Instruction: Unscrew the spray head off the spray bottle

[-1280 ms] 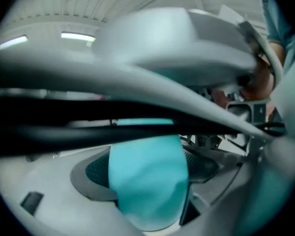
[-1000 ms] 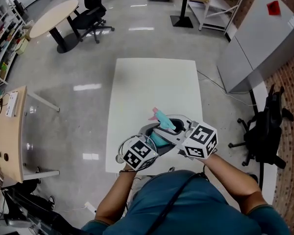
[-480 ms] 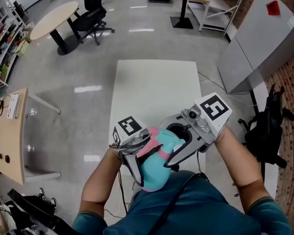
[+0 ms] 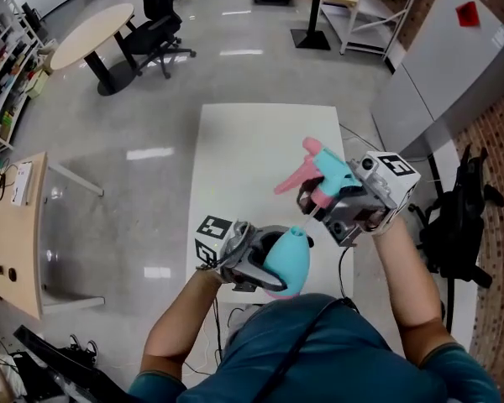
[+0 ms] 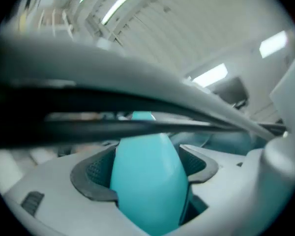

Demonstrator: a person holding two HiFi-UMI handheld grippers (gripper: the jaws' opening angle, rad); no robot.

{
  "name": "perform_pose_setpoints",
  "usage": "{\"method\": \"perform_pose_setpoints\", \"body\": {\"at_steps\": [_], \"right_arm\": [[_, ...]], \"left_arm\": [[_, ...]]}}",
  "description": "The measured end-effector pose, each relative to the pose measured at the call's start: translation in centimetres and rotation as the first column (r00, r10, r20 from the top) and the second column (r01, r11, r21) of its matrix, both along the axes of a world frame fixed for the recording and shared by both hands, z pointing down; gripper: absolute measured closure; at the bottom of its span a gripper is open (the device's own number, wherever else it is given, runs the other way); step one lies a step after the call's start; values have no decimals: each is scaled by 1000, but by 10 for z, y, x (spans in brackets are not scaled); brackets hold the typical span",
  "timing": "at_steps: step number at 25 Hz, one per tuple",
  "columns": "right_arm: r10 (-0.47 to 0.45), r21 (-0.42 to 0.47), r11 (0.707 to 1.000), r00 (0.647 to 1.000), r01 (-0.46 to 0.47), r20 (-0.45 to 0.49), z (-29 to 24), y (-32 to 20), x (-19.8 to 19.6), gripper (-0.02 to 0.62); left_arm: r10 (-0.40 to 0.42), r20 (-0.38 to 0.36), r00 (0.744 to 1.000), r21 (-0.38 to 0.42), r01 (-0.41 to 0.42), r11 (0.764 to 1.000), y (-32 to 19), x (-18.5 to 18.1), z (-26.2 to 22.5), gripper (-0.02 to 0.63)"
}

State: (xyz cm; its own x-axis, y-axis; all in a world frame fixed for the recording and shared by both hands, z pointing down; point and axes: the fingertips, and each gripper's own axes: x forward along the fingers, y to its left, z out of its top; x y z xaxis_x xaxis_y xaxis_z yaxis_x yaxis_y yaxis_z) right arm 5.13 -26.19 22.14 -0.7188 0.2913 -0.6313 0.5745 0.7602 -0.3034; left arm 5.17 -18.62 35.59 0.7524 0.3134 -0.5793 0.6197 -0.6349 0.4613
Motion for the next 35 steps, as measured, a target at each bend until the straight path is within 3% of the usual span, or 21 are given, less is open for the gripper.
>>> {"method": "perform_pose_setpoints", "body": {"at_steps": [1, 2, 3, 4, 5, 6, 7, 8, 9, 10, 12, 14, 17, 19, 22, 27, 35], "right_arm": [[122, -27, 992, 990, -124, -66, 11, -25, 17, 454], [233, -47, 969, 961, -242, -147, 26, -50, 33, 454], [315, -56, 940, 919, -337, -237, 45, -70, 47, 454], [364, -60, 912, 869, -405, -336, 70, -84, 57, 454], [378, -64, 892, 815, -448, -440, 102, -92, 61, 454], [362, -75, 878, 758, -473, -543, 139, -96, 60, 454], [321, -91, 869, 694, -487, -645, 180, -96, 57, 454], [266, -106, 861, 617, -498, -740, 224, -94, 53, 454], [205, -114, 853, 527, -509, -825, 271, -90, 49, 454], [144, -113, 849, 430, -517, -891, 316, -84, 46, 454], [44, -94, 853, 249, -514, -967, 397, -69, 41, 454], [-16, -63, 863, 98, -500, -995, 459, -53, 39, 454], [-59, -24, 876, -59, -482, -996, 515, -39, 44, 454], [-70, -6, 889, -124, -459, -990, 534, -31, 43, 454], [-55, 18, 909, -163, -416, -985, 543, -25, 31, 454], [12, 79, 939, -198, -335, -980, 546, -22, 20, 453], [-32, 31, 923, -155, -384, -987, 550, -16, 21, 453]], "left_arm": [[-196, 193, 961, 72, 185, 980, -22, 6, 38, 199], [-379, 353, 855, 160, 344, 925, -46, 4, 79, 199], [-529, 468, 708, 244, 471, 847, -71, -6, 120, 199], [-632, 544, 553, 311, 567, 763, -91, -21, 159, 199], [-691, 593, 413, 360, 631, 687, -106, -38, 193, 199], [-722, 623, 301, 402, 668, 626, -114, -52, 223, 199], [-742, 635, 215, 447, 681, 580, -119, -63, 247, 199], [-759, 634, 150, 496, 674, 547, -121, -69, 267, 199], [-775, 624, 101, 543, 657, 523, -122, -70, 284, 199], [-789, 611, 71, 581, 636, 507, -121, -68, 297, 199], [-816, 575, 49, 638, 598, 485, -118, -59, 315, 199], [-838, 544, 49, 673, 571, 471, -115, -47, 326, 199], [-853, 521, 45, 683, 577, 448, -117, -30, 335, 199], [-858, 512, 32, 678, 598, 427, -117, -26, 340, 199], [-869, 494, 28, 682, 608, 407, -112, -24, 347, 199], [-870, 491, 42, 709, 561, 427, -100, -17, 356, 199], [-858, 513, 42, 733, 499, 463, -80, -27, 371, 199]]}}
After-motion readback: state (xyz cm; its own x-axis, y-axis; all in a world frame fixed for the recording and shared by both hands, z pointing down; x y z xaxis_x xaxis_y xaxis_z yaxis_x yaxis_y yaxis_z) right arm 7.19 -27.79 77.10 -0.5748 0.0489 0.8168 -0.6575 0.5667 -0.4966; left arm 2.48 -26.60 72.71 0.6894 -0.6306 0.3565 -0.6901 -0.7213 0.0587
